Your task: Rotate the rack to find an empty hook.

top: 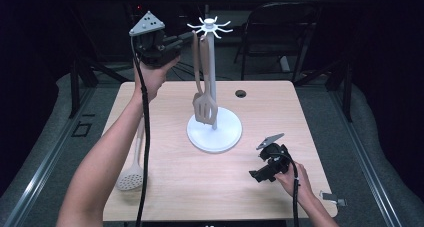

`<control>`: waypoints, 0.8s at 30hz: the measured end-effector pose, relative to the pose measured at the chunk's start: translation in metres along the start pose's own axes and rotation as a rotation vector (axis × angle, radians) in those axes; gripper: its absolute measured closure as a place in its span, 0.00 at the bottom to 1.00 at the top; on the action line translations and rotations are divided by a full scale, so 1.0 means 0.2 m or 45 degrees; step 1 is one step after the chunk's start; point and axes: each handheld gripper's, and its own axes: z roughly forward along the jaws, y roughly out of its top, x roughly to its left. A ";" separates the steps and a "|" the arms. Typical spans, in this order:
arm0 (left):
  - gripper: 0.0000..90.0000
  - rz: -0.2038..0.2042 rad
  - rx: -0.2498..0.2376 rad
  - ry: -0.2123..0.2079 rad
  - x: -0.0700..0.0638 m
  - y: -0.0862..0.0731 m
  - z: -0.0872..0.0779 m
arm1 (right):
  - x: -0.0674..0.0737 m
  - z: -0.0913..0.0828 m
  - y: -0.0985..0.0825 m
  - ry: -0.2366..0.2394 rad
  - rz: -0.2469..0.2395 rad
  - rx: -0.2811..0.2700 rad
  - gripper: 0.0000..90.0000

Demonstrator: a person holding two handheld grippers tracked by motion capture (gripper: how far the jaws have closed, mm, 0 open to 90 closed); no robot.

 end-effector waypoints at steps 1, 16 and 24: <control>1.00 -0.002 0.000 0.002 0.00 0.00 0.00 | 0.00 0.00 0.00 0.005 0.004 -0.003 0.01; 1.00 -0.033 0.006 0.062 0.05 0.00 0.04 | 0.00 0.01 0.00 0.005 0.008 -0.005 0.01; 1.00 -0.038 0.016 0.074 0.08 0.00 0.05 | 0.00 0.01 0.00 0.007 0.008 -0.004 0.01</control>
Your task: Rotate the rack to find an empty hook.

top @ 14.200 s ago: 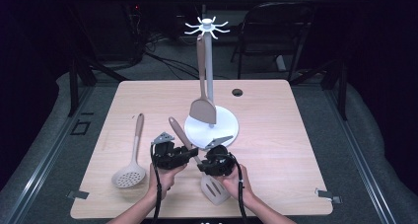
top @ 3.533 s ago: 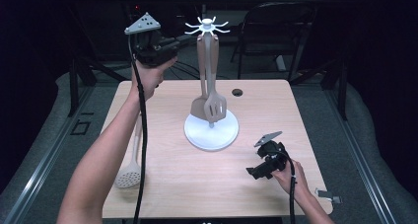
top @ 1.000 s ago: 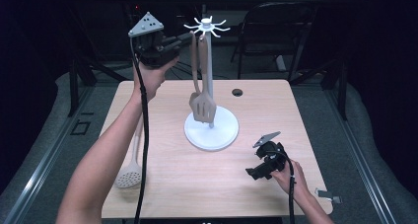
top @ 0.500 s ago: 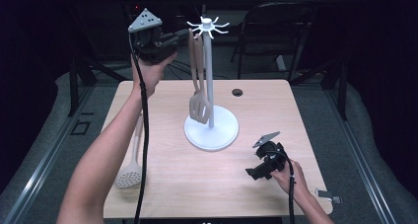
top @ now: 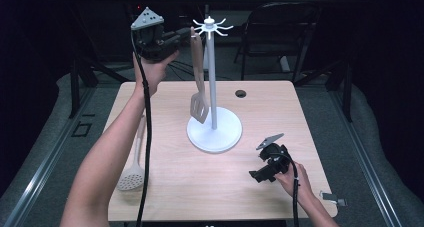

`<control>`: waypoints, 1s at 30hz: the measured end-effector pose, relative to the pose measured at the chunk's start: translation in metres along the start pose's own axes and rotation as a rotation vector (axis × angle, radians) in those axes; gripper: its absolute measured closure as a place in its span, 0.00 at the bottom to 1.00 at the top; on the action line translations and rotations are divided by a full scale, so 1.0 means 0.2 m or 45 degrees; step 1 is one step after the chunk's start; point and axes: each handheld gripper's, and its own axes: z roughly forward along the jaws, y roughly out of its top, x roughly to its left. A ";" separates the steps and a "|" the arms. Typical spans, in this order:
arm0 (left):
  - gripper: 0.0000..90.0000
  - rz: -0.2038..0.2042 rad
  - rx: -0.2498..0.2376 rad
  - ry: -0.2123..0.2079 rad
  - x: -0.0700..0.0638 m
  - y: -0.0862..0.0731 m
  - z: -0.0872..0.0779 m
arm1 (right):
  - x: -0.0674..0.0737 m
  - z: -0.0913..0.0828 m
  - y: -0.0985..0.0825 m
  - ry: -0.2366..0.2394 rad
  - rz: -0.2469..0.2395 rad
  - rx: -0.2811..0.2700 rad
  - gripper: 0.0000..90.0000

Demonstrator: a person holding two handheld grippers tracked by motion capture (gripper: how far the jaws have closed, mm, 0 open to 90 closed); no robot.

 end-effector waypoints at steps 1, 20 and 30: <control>1.00 -0.001 -0.001 0.002 0.00 0.00 0.00 | 0.00 0.00 0.00 -0.001 0.000 0.000 0.01; 1.00 -0.005 -0.002 -0.033 0.01 -0.07 -0.02 | 0.00 0.00 0.00 0.007 0.004 0.003 0.01; 1.00 0.040 -0.052 -0.115 -0.06 -0.06 -0.10 | 0.01 0.01 0.01 0.000 -0.006 0.009 0.01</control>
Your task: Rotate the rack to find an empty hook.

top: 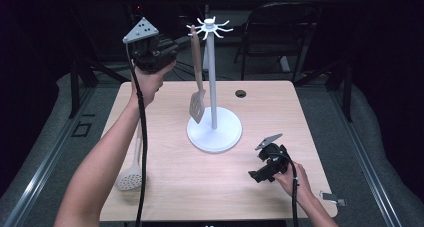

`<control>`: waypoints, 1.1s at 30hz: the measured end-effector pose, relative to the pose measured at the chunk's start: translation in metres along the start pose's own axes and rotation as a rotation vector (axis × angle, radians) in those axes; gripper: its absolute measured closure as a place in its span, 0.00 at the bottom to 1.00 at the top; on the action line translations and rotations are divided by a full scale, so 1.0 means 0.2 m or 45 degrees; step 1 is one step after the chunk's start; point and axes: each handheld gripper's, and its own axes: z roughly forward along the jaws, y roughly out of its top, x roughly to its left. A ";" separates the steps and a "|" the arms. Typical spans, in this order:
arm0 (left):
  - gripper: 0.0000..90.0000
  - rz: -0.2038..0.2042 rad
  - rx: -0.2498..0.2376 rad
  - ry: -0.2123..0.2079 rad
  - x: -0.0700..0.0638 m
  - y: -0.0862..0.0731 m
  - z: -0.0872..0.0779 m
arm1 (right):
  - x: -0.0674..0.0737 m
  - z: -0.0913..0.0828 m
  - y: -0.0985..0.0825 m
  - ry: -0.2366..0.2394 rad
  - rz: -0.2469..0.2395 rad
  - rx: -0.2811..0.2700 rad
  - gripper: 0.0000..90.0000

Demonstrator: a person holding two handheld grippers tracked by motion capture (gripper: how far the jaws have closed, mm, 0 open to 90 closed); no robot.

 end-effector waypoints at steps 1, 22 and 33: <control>1.00 0.004 -0.002 -0.001 0.00 0.01 0.00 | 0.00 0.00 0.00 0.000 -0.006 0.003 0.01; 0.92 -0.041 0.000 0.041 0.04 -0.01 0.01 | 0.00 -0.01 0.00 -0.001 -0.009 0.005 0.01; 0.72 -0.088 0.059 0.083 0.08 -0.15 -0.05 | 0.00 0.00 0.00 0.006 -0.004 -0.002 0.01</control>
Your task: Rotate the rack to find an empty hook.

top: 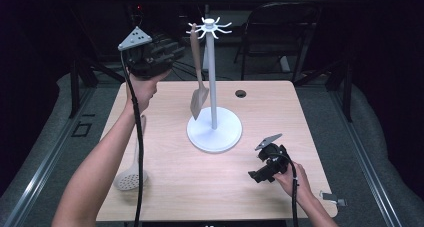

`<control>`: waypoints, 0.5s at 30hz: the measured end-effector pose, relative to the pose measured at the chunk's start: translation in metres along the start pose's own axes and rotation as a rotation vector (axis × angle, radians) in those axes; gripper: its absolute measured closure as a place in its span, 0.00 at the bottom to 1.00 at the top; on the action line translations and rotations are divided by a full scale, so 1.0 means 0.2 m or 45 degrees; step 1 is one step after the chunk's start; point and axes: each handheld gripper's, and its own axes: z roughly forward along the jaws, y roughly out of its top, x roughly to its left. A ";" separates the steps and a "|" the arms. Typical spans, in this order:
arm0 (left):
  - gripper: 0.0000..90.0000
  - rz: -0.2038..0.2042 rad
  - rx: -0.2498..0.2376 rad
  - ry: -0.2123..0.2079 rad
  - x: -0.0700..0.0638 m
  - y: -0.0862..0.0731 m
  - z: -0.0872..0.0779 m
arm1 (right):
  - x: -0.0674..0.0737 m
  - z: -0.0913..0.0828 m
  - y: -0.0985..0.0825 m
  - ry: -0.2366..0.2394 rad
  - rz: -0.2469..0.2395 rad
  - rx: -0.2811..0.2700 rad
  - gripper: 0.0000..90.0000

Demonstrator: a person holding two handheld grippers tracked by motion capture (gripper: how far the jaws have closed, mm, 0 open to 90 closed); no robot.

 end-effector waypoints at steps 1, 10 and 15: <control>0.68 -0.006 0.015 0.005 0.01 -0.01 0.00 | 0.00 0.00 0.00 -0.001 -0.001 0.001 0.01; 0.40 -0.031 0.114 0.068 0.04 -0.15 -0.02 | 0.00 0.01 0.00 0.004 0.002 0.002 0.01; 0.27 -0.056 0.175 0.103 0.06 -0.24 -0.05 | 0.00 0.00 0.00 -0.002 -0.007 0.015 0.01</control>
